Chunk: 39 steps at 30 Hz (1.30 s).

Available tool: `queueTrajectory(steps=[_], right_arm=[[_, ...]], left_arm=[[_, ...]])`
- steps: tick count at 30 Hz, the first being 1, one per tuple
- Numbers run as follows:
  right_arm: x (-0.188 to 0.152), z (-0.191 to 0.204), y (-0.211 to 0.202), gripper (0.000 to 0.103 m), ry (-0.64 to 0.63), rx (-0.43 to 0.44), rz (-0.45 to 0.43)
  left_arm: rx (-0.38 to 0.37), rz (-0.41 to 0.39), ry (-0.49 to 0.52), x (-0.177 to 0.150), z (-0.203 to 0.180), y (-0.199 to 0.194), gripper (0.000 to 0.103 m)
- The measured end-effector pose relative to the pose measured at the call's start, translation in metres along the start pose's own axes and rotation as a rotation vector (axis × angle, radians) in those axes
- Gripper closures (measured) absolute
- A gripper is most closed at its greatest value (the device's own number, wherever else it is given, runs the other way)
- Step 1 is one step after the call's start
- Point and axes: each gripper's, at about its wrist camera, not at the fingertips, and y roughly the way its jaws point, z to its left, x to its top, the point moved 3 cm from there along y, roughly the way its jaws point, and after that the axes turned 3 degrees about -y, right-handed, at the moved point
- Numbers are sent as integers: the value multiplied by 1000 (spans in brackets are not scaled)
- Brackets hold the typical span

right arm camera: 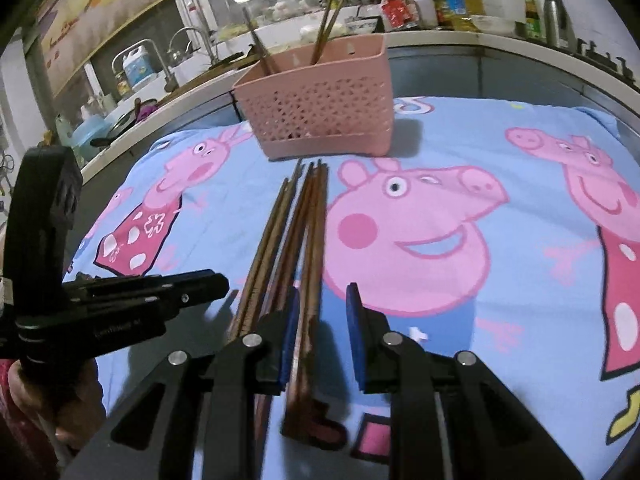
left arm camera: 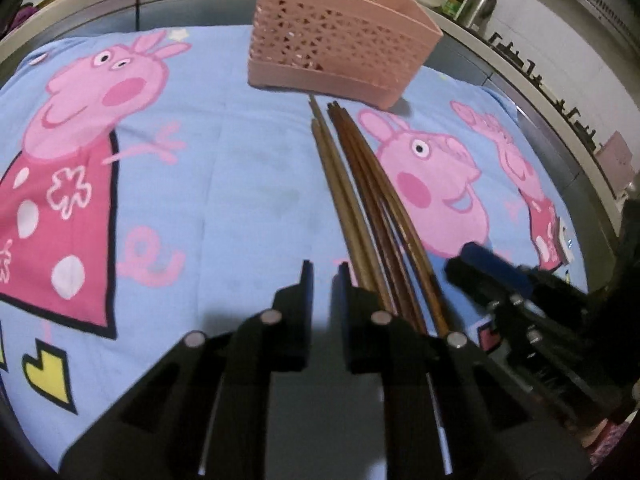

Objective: Organize utensils
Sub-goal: 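Lower the left tool onto the bundle and grasp a chopstick while the right tool grasps one, then lift the left tool's chopstick toward the caddy while the right tool lifts its chopstick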

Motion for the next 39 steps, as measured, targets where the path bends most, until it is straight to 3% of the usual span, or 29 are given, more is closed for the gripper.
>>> queueTrajectory(steps=[7,24,34,39], right_arm=[[-1,1,20,103,-34,-19,58],[5,-16,19,103,33,7,55],[17,-8,31,103,-86,-80,62],[40,-11,52,103,-109,-95,64]], left_arm=[[4,-7,49,14,-14,10,91],[96,-34,121,27,-23,29,89],[122,-55,145,48,-21,40,93],[108,-49,146,64,-16,47,93]])
